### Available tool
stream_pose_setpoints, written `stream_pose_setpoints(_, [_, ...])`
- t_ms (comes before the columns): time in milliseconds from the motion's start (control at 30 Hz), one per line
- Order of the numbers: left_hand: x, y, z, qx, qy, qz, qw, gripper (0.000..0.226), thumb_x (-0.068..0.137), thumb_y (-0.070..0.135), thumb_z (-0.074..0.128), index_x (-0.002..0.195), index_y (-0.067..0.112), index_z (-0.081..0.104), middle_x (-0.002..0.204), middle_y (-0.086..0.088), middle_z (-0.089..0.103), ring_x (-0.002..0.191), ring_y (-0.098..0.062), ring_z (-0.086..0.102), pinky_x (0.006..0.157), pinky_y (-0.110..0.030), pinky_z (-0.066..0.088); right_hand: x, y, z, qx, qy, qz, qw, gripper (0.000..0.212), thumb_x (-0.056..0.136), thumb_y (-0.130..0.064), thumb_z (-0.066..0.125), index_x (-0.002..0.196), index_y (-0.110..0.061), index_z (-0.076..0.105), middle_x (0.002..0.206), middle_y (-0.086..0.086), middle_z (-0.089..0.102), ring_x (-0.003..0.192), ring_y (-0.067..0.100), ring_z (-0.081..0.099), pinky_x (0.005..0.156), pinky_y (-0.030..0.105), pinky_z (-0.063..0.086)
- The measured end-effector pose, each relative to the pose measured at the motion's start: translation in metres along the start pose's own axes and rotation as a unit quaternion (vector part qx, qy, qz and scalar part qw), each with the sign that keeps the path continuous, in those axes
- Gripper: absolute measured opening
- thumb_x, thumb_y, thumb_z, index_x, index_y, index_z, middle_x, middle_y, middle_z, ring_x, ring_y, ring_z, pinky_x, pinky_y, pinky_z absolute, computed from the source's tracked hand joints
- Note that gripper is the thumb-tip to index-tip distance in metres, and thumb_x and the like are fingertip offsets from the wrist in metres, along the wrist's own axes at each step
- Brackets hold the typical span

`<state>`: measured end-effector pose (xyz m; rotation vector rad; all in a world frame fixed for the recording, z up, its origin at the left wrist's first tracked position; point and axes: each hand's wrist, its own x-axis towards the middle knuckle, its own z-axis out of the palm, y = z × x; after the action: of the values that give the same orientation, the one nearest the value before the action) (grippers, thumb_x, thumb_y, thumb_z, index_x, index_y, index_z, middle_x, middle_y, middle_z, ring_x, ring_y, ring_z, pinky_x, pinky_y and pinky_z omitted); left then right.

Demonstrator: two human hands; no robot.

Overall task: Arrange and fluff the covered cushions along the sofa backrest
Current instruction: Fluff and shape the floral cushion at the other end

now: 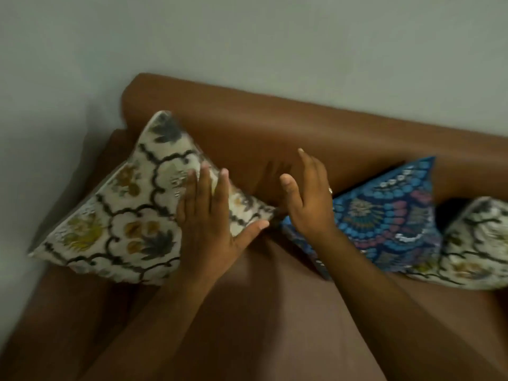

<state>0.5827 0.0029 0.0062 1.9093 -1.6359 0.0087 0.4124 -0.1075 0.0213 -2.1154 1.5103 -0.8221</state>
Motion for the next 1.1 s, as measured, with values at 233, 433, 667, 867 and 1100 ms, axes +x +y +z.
stream_pose_setpoints(233, [0.031,0.229,0.09,-0.099,-0.11,0.135,0.98,0.096,0.083,0.073,0.053,0.148,0.002,0.047,0.157,-0.028,0.039,0.144,-0.047,0.039,0.107,-0.056,0.042,-0.037,0.192,-0.204,-0.082,0.094,0.094,0.988,0.092,0.093,-0.078,0.027,0.152,-0.009,0.041,0.152,0.019,0.046,0.143,0.034,0.041,0.116,0.051,0.038])
stream_pose_setpoints(433, [0.025,0.413,0.205,-0.125,-0.229,0.138,0.955,0.099,0.084,0.077,0.048,0.157,0.012,0.033,0.166,-0.014,0.027,0.153,-0.032,0.027,0.119,-0.05,0.03,-0.081,0.373,-0.316,-0.093,0.107,0.186,0.972,0.083,0.096,-0.073,0.034,0.152,-0.012,0.04,0.151,0.016,0.047,0.139,0.03,0.041,0.111,0.047,0.039])
stream_pose_setpoints(667, [0.057,0.517,0.314,0.035,-0.277,0.223,0.934,0.098,0.084,0.076,0.053,0.153,0.008,0.039,0.162,-0.018,0.035,0.151,-0.037,0.03,0.116,-0.059,0.03,-0.118,0.531,-0.376,-0.022,0.135,0.286,0.948,0.084,0.093,-0.074,0.042,0.154,-0.017,0.033,0.15,0.009,0.046,0.141,0.026,0.041,0.112,0.045,0.039])
stream_pose_setpoints(867, [0.08,0.571,0.377,0.216,-0.281,0.26,0.898,0.132,0.054,0.108,0.022,0.146,0.017,0.044,0.137,-0.01,0.059,0.128,-0.036,0.053,0.113,-0.072,0.023,-0.096,0.618,-0.371,0.218,0.235,0.448,0.835,0.097,0.081,-0.092,0.023,0.15,-0.028,0.044,0.151,0.003,0.055,0.139,0.026,0.051,0.113,0.046,0.041])
stream_pose_setpoints(1100, [0.084,0.585,0.407,0.141,-0.268,0.168,0.938,0.102,0.037,0.112,0.03,0.086,0.023,0.043,0.081,-0.001,0.062,0.085,-0.031,0.067,0.078,-0.045,0.045,-0.056,0.644,-0.357,0.258,0.318,0.488,0.77,0.064,0.1,-0.069,0.031,0.08,-0.026,0.073,0.081,-0.009,0.071,0.088,0.019,0.07,0.079,0.039,0.057])
